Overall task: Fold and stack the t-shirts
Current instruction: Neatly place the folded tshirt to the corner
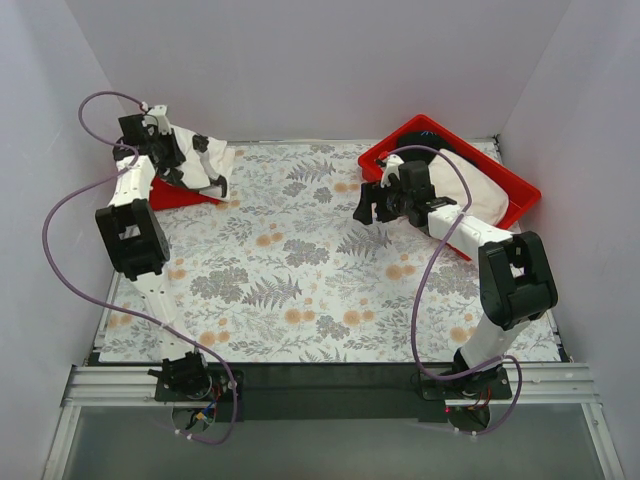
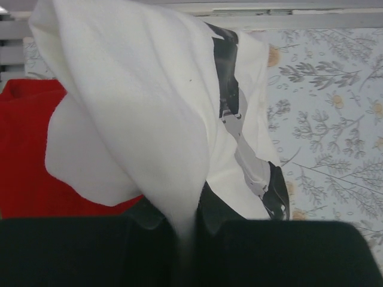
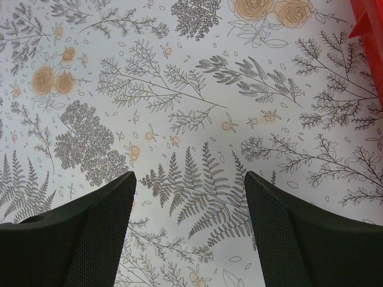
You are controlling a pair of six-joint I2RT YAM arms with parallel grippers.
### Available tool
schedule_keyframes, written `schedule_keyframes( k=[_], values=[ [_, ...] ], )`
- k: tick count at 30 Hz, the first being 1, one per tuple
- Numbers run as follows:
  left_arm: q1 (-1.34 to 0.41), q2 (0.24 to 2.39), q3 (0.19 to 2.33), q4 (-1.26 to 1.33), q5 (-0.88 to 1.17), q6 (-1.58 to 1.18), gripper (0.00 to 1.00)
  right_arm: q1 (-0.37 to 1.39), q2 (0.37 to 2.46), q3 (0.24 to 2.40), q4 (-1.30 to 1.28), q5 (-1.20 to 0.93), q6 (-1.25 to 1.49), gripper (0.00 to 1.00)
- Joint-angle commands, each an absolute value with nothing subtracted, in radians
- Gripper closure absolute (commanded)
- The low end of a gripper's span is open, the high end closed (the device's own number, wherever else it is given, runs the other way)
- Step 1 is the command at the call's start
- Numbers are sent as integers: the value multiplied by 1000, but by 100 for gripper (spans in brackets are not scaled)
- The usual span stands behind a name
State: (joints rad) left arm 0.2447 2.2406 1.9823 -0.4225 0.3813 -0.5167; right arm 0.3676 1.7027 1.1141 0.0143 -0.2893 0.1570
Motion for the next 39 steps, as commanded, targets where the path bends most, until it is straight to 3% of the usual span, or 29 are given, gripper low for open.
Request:
schedule_keyframes(
  k=[1, 14, 24, 36, 39],
  values=[
    [291, 2240, 2025, -396, 384, -495, 100, 365, 1690, 1111, 67, -310, 144, 33],
    [363, 2229, 1951, -238, 328, -506, 100, 367, 1703, 1103, 75, -333, 147, 33],
    [434, 2163, 1862, -127, 448, -607, 100, 367, 1727, 1106, 75, -344, 146, 33],
    [489, 2262, 1899, -115, 384, -666, 100, 365, 1735, 1108, 75, -356, 143, 33],
    [489, 2276, 1910, -130, 328, -686, 73, 365, 1727, 1104, 75, -354, 143, 33]
  ],
)
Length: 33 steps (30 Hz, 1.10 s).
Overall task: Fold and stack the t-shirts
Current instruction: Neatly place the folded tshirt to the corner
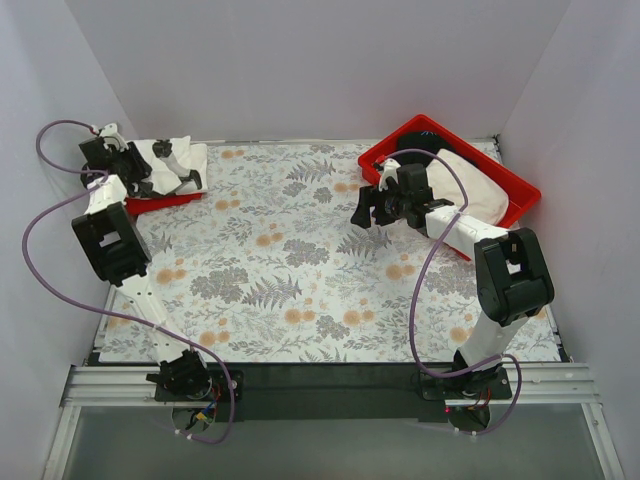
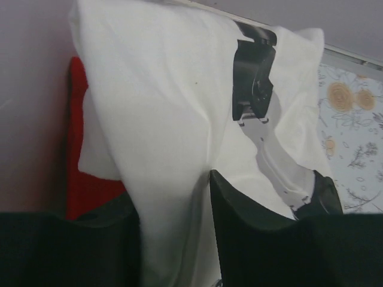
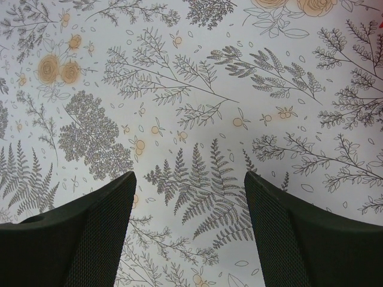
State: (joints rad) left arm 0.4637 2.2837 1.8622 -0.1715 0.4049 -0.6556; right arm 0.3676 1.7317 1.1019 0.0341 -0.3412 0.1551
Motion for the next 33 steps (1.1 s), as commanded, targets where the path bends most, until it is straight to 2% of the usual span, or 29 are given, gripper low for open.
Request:
schedule_keyframes(
  k=[1, 4, 5, 10, 15, 20, 26, 33],
  values=[
    [489, 2273, 1908, -130, 310, -690, 62, 367, 1724, 1104, 75, -354, 143, 33],
    [488, 2257, 1902, -126, 290, -706, 17, 367, 1713, 1101, 75, -364, 143, 33],
    [488, 2253, 1901, -127, 288, -712, 8, 367, 1710, 1098, 75, -365, 143, 33],
    [477, 2165, 1849, -97, 264, -723, 7, 368, 1690, 1086, 77, -370, 146, 33],
    [408, 2021, 1787, -63, 109, -698, 6, 368, 1648, 1062, 77, -367, 147, 33],
    [341, 1881, 1697, -25, 74, -807, 5, 367, 1594, 1031, 77, -360, 149, 32],
    [116, 1556, 1309, 169, -106, -859, 5, 367, 1510, 985, 74, -331, 146, 31],
    [-204, 1330, 971, 202, -290, -865, 5, 367, 1404, 927, 61, -275, 138, 30]
  ],
)
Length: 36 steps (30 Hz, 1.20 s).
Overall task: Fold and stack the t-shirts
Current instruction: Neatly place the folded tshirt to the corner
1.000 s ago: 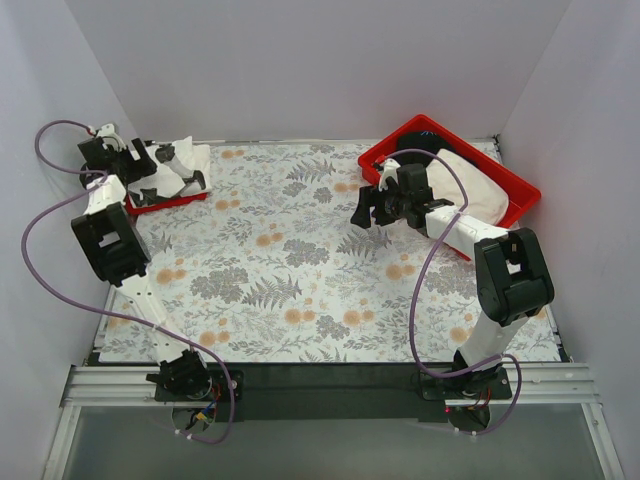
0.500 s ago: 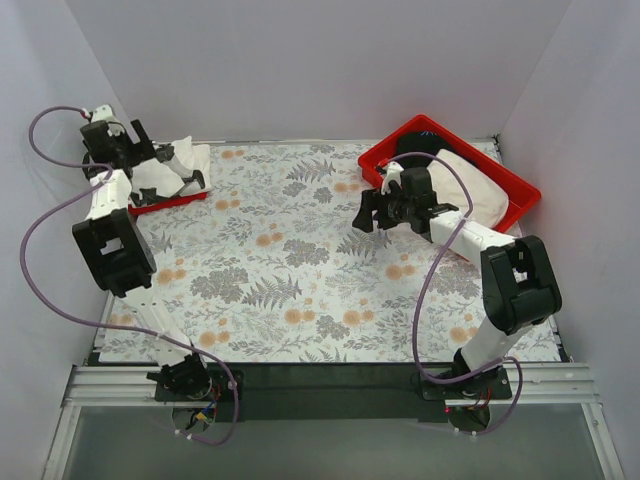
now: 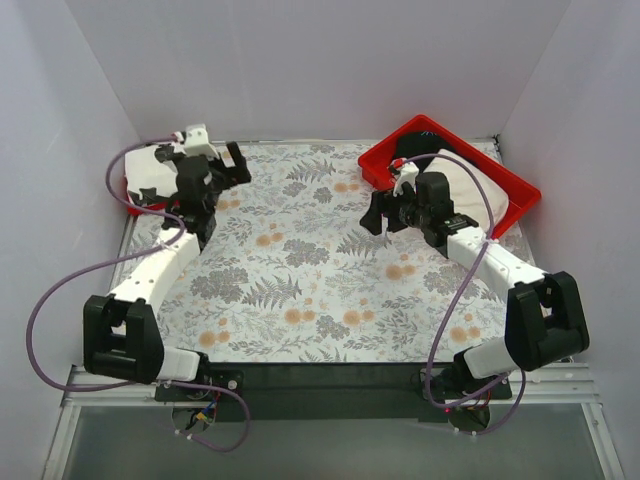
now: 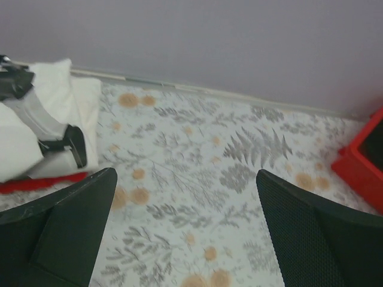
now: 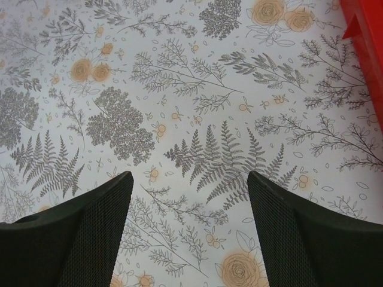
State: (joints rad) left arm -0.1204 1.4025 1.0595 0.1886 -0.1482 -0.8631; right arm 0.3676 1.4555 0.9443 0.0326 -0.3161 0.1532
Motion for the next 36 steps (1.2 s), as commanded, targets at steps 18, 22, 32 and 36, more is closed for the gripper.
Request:
schedule_keyframes(
  k=[18, 22, 32, 36],
  values=[
    [-457, 1019, 644, 103, -170, -1061, 4, 367, 1305, 833, 14, -126, 143, 30],
    [-457, 967, 647, 101, -121, -1062, 4, 367, 1273, 818, 18, -120, 150, 30],
    [-457, 871, 634, 75, -124, -1068, 4, 367, 1235, 799, 18, -124, 158, 31],
    [-457, 874, 637, 69, -129, -1065, 4, 367, 1236, 795, 18, -127, 156, 31]
  ],
)
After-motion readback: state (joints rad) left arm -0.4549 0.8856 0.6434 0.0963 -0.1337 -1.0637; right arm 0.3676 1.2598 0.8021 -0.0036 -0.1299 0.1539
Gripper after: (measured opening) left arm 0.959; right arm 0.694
